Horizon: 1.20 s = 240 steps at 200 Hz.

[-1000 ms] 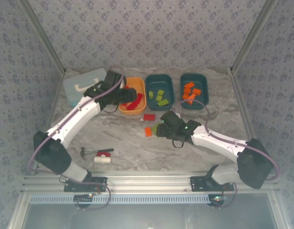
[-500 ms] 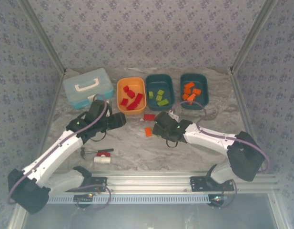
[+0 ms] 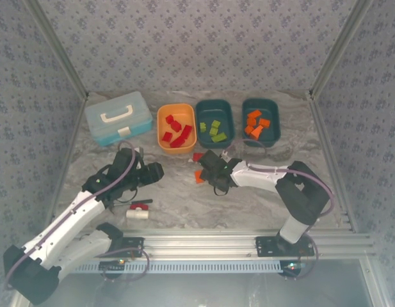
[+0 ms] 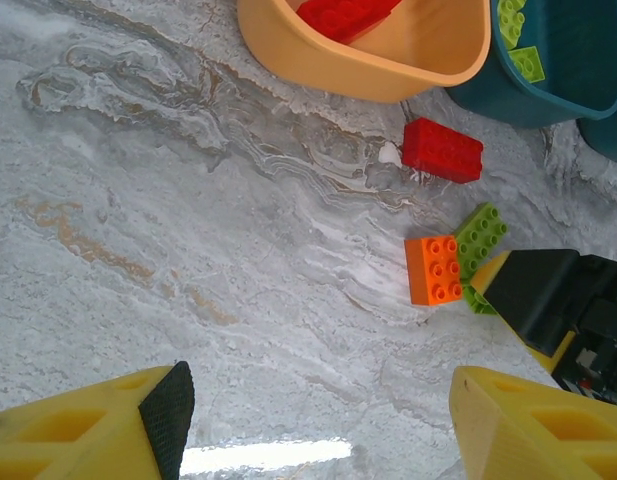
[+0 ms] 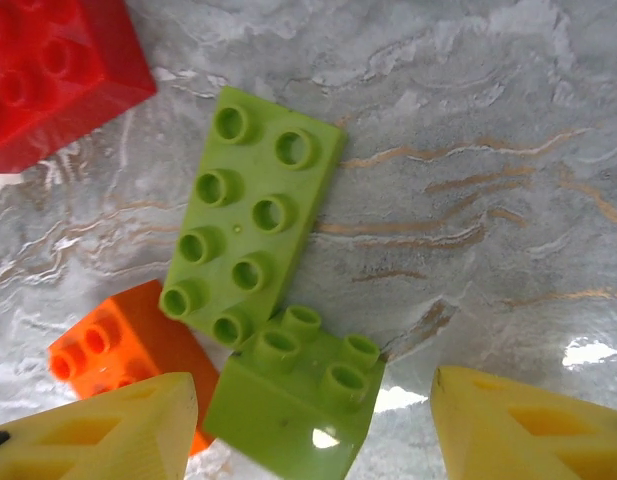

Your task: Sort the legos into containers by color

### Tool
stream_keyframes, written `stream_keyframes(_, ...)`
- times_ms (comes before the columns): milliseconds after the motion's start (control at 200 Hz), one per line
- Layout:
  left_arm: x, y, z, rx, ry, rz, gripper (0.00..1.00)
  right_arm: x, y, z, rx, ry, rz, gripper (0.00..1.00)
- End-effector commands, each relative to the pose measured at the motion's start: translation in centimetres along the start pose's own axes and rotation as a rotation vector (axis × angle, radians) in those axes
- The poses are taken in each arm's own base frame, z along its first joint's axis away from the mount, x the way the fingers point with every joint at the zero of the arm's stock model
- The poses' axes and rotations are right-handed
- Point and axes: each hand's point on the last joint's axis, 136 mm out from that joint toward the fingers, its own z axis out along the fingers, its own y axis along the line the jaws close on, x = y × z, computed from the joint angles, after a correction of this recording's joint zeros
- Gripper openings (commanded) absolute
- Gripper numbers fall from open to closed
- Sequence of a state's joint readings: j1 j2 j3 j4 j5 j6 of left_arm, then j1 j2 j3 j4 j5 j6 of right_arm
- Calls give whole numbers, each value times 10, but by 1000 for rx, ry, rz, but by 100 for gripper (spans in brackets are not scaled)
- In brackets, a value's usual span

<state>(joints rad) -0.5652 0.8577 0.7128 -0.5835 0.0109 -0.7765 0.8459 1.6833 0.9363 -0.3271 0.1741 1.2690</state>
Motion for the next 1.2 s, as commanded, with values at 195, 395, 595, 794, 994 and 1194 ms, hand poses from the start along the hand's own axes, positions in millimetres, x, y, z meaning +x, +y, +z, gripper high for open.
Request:
stream_keyframes(195, 8, 4, 0, -5, 7, -15, 70, -10, 4, 4, 15, -13, 73, 58)
stream_keyframes(395, 6, 1, -1, -3, 6, -12, 70, -11, 3, 6, 18, -11, 80, 48)
stream_keyframes(595, 6, 0, 0, -6, 10, -6, 70, -10, 2, 1, 24, -23, 64, 31)
stream_keyframes(794, 11, -2, 4, 6, 23, 1, 70, -19, 10, -34, 1, -106, -7, 24)
stream_keyframes(994, 23, -15, 13, 40, 57, 21, 69, -64, 23, -92, -35, -254, -97, 24)
stream_keyframes(1194, 31, -23, 23, 51, 69, 16, 70, -132, 81, -100, -145, -299, -164, 25)
